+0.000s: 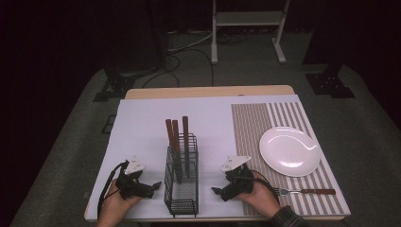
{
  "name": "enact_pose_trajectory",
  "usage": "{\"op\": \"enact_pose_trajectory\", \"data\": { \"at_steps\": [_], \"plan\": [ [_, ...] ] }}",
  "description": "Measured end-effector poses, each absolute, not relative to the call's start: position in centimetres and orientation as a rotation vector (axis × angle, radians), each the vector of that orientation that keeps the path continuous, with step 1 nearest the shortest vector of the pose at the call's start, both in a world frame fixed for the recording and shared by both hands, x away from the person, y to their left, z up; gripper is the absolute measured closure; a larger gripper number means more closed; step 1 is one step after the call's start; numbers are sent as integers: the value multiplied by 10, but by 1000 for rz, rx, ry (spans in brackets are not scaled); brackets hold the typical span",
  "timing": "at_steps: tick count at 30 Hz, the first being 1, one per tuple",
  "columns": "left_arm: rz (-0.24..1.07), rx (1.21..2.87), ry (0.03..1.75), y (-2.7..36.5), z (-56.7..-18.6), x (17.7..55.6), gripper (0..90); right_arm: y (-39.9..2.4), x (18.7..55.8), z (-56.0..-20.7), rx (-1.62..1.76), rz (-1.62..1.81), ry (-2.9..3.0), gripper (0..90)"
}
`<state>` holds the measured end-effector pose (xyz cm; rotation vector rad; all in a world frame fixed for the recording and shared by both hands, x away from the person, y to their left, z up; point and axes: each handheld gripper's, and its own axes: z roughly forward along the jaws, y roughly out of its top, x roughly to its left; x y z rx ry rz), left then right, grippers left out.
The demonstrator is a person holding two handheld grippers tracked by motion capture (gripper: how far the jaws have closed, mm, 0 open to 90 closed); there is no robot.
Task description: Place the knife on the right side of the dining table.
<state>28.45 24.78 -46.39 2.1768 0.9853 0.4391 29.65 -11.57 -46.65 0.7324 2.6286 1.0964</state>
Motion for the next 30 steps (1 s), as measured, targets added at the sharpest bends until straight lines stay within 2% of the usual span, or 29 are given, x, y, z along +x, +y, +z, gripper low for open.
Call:
{"op": "enact_pose_trajectory", "data": {
  "at_steps": [30],
  "plan": [
    [440, 2178, 984, 248, -464, 284, 0, -117, 302, -457, 779, 1108, 2657, 49]
  ]
}}
